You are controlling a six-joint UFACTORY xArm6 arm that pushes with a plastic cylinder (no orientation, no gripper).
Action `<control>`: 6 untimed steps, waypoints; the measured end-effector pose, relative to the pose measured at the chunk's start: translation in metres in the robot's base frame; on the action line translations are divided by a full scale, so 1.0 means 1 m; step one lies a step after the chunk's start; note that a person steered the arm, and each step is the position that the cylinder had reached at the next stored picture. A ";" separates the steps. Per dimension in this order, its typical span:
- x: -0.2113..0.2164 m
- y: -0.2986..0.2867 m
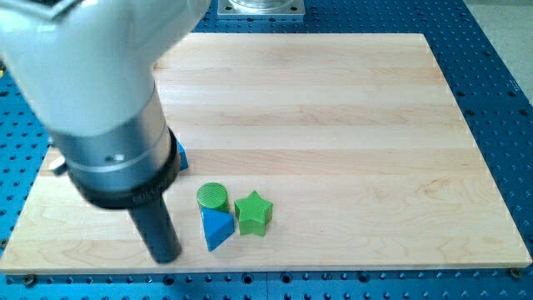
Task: Nudge the blue triangle
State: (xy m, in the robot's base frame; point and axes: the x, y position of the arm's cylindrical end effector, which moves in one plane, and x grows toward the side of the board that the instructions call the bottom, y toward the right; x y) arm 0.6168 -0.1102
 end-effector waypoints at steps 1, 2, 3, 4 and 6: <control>0.002 0.020; 0.002 0.082; -0.021 0.107; -0.003 0.101; -0.017 0.040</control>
